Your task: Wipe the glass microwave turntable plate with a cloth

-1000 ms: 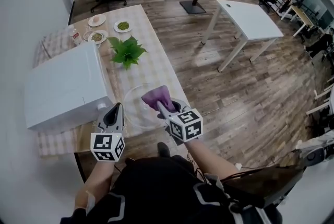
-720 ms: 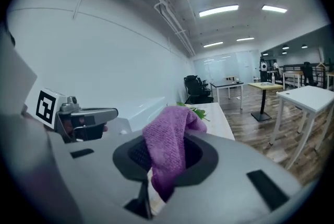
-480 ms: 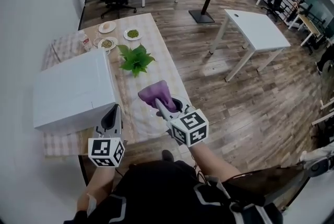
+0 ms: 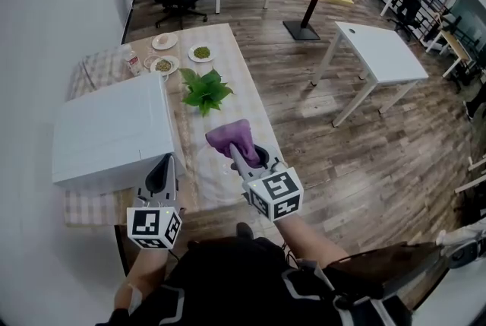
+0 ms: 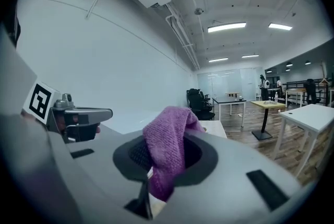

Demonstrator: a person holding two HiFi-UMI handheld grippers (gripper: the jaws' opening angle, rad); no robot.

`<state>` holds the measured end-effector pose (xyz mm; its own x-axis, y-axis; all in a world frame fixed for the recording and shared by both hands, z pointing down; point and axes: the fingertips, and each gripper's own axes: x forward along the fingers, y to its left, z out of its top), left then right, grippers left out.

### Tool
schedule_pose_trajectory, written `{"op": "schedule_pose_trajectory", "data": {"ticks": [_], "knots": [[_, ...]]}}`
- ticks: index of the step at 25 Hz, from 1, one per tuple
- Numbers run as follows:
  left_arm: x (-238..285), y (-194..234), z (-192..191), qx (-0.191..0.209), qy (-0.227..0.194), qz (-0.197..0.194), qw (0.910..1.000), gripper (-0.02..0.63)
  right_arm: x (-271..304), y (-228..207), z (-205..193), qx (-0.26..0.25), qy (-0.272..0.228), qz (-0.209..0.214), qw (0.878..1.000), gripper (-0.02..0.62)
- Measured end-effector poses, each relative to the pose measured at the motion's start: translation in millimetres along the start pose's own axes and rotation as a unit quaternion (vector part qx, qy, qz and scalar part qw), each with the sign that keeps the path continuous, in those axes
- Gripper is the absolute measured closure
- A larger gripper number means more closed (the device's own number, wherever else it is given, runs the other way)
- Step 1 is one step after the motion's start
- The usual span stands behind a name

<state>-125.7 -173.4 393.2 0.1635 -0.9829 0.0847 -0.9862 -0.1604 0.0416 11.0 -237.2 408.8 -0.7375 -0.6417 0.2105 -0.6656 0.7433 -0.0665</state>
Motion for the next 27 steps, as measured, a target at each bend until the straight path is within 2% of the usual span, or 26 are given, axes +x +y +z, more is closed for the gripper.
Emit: {"op": "schedule_pose_trajectory", "data": {"ticks": [11, 21, 27], "knots": [[-2.3, 18.6, 12.3, -0.009, -0.001, 0.025, 0.9996, 0.6, 14.5, 6.8, 5.5, 0.021, -0.002, 0.019, 1.0, 0.531], [-7.7, 12.0, 20.4, 0.005, -0.008, 0.007, 0.9999, 0.6, 14.7, 19.6, 10.1, 0.026, -0.003, 0.036, 0.999, 0.531], [-15.0, 13.6, 10.6, 0.002, 0.006, 0.01, 0.9999, 0.6, 14.8, 22.3, 8.6, 0.031, 0.001, 0.034, 0.999, 0.531]]}}
